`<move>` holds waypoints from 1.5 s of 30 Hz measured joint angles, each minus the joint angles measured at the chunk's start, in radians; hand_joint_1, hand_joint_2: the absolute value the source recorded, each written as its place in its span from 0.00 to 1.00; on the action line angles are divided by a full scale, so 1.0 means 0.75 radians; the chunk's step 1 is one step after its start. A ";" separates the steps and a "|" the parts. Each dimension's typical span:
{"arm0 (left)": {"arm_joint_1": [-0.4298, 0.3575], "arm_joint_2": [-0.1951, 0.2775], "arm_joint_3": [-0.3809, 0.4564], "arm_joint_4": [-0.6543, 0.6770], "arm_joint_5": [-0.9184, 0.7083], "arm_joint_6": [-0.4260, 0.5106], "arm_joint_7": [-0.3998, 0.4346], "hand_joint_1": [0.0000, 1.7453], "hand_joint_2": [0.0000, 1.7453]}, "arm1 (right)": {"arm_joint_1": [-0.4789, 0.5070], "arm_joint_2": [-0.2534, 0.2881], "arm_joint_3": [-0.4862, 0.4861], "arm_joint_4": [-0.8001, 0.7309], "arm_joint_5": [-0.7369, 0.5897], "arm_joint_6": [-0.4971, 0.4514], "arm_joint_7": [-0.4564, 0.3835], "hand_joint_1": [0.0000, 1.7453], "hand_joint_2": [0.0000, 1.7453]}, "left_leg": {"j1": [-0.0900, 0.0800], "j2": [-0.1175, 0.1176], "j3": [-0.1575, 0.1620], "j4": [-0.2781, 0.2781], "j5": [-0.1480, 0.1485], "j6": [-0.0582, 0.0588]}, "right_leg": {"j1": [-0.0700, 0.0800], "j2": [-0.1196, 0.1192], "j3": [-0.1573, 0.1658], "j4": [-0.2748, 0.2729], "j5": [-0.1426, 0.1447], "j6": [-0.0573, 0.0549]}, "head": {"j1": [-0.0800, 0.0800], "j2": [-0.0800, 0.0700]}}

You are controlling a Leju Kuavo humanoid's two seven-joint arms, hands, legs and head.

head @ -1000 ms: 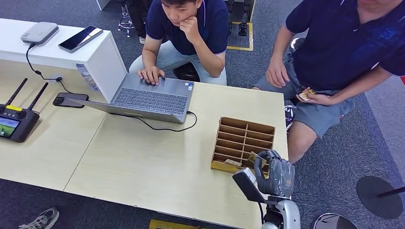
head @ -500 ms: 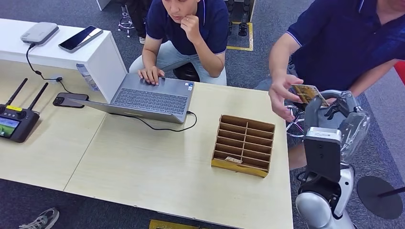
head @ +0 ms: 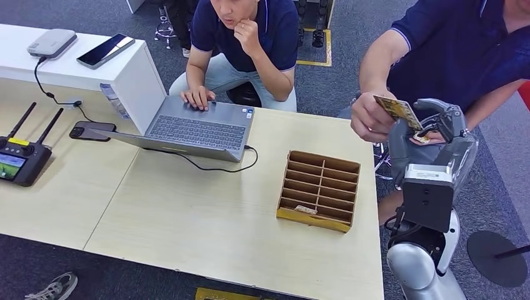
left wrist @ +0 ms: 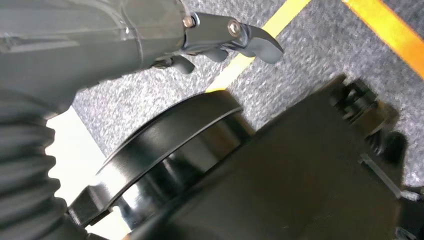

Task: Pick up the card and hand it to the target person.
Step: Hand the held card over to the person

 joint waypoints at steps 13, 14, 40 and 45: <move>0.026 0.001 0.000 0.000 0.028 -0.011 0.009 0.00 0.00 | 0.050 0.001 0.018 0.037 -0.191 -0.003 -0.034 0.00 1.00 | 0.000 0.000 0.000 0.000 0.000 0.000 | 0.000 0.000 -0.001 0.000 0.000 0.000 | 0.000 0.000; 0.026 0.001 0.000 0.000 0.034 -0.010 0.009 0.00 0.00 | 0.060 -0.001 0.018 0.037 -0.267 -0.002 -0.047 0.00 1.00 | 0.000 0.000 0.000 0.000 0.000 0.000 | 0.000 0.000 -0.001 0.000 0.000 0.000 | 0.000 0.000; 0.035 0.017 0.005 0.000 0.122 -0.023 0.005 0.00 0.00 | 0.309 -0.338 0.167 0.251 -1.248 0.613 -0.044 1.00 1.00 | 0.000 0.000 -0.001 0.000 0.000 0.000 | 0.000 0.000 -0.002 0.000 0.000 0.000 | 0.000 0.000; 0.035 0.020 0.005 0.000 0.138 -0.024 0.004 0.00 0.00 | 0.310 -0.383 0.179 0.226 -1.234 0.634 -0.017 0.34 1.00 | 0.000 0.000 -0.001 0.000 0.000 0.000 | 0.000 0.000 -0.002 0.000 0.000 0.000 | 0.000 0.000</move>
